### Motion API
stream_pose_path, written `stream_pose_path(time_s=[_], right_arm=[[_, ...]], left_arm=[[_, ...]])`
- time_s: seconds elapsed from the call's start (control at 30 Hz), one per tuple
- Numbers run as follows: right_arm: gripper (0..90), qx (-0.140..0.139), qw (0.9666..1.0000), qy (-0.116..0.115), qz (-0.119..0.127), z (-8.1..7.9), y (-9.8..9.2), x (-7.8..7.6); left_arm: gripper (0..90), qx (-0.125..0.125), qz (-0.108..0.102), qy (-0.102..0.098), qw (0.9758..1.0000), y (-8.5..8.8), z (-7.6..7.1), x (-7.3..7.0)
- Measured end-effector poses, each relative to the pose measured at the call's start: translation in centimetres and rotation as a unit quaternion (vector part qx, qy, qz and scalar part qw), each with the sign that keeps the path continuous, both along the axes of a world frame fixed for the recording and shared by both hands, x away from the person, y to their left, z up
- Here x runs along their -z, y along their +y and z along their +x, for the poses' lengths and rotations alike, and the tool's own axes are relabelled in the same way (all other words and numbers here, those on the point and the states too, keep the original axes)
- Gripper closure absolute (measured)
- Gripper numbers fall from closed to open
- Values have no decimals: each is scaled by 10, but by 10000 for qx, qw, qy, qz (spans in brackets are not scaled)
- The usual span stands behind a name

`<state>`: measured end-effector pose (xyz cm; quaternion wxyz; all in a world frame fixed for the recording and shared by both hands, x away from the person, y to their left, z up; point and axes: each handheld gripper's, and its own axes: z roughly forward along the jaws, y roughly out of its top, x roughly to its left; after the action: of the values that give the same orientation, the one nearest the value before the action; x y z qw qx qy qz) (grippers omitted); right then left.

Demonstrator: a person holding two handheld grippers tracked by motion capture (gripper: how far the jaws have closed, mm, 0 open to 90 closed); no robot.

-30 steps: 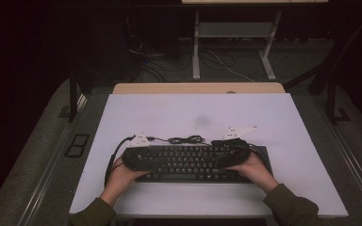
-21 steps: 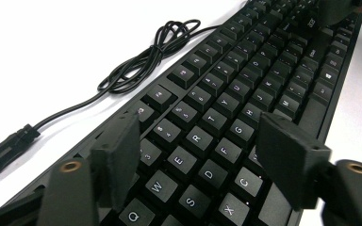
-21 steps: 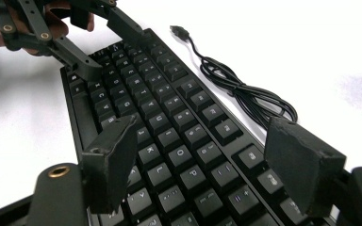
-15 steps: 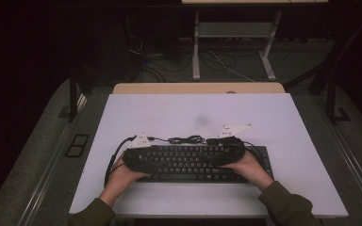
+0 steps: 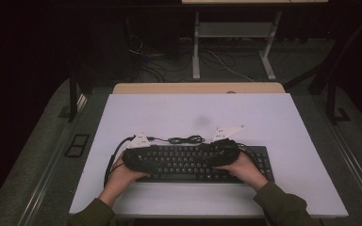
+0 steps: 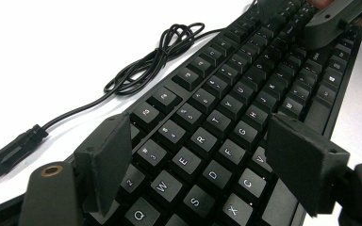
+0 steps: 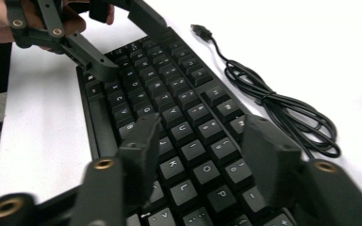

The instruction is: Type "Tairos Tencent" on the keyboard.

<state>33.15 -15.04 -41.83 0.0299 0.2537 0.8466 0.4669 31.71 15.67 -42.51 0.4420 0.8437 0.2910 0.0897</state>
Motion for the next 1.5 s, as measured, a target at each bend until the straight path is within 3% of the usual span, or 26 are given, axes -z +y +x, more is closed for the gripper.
stream_pose_path(time_s=[0.3, 0.57, 1.5], right_arm=[[757, -183, 9998, 17, -28, -3, 10, 3], [888, -405, 9991, 85, -100, -7, 21, 8], [890, -695, 9966, 146, -424, -16, 46, 21]], left_arm=[[232, -41, 4, -18, 10000, 1, 0, 0], [232, -54, -4, -24, 10000, 1, 0, 0], [234, -70, 10, -33, 10000, 0, 0, 0]])
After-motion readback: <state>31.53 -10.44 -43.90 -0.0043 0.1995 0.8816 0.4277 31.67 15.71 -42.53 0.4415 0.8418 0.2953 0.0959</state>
